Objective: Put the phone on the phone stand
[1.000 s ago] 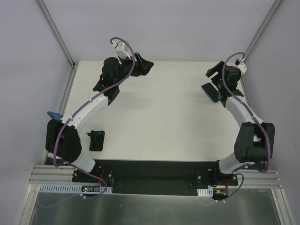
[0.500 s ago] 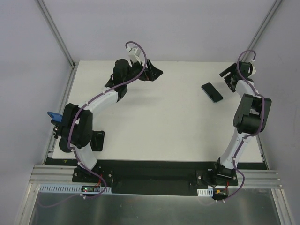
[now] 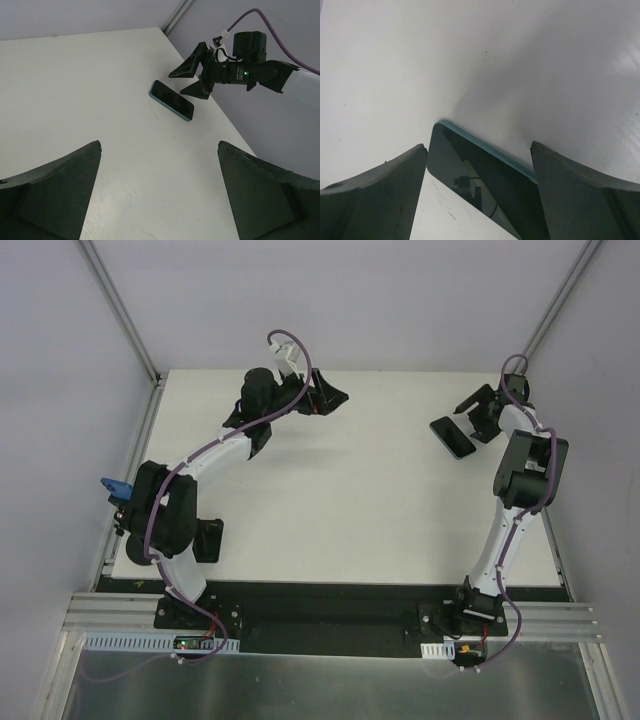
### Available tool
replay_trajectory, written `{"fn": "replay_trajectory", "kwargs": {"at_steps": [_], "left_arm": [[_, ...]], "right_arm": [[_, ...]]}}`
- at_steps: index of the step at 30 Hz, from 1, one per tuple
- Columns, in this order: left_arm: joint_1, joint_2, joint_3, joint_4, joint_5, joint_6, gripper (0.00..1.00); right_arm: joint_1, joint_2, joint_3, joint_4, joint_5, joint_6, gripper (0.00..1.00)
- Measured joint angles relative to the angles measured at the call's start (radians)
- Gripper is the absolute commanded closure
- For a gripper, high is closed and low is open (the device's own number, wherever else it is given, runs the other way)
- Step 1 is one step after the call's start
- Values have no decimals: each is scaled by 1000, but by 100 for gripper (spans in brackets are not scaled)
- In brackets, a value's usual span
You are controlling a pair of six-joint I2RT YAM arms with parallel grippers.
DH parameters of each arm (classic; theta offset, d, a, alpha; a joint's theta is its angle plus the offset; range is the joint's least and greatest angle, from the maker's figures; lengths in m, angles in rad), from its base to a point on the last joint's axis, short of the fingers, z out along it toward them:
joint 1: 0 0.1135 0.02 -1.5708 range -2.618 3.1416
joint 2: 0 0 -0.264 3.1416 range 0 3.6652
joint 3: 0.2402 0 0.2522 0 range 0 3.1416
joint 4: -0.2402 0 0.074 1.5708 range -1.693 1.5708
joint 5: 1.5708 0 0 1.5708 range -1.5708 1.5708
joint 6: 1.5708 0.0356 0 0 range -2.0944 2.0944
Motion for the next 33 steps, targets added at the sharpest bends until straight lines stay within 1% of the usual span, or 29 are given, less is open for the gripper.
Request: {"fn": "replay_trajectory", "kwargs": {"at_steps": [7,11,14,19,23,26,28,30,31,33], "left_arm": [[0,-12,-9,-1,0,1,2],[0,-17,-9,3,3,-4,3],[0,-22,-12,6,8,-14,3],[-1,-40,-25,14,27,-21,3],[-1,-53,-25,18,34,-22,3],[-1,-63,-25,22,41,-21,3],[-1,-65,-25,22,50,-20,3],[-1,-65,-25,18,52,-18,3],[-1,-65,-25,16,53,-18,3],[-1,-65,-25,14,58,-18,3]], "right_arm": [[13,0,-7,-6,-69,2,13],[37,-27,-42,-13,-76,-23,12],[69,-48,-61,-55,-73,-58,11],[134,-59,-39,-171,-39,-156,6],[183,-42,76,-319,14,-227,2],[215,16,253,-432,67,-264,0],[229,65,373,-498,106,-276,3],[237,108,460,-568,141,-285,3],[238,126,486,-605,164,-288,4],[238,137,489,-646,194,-299,4]]}}
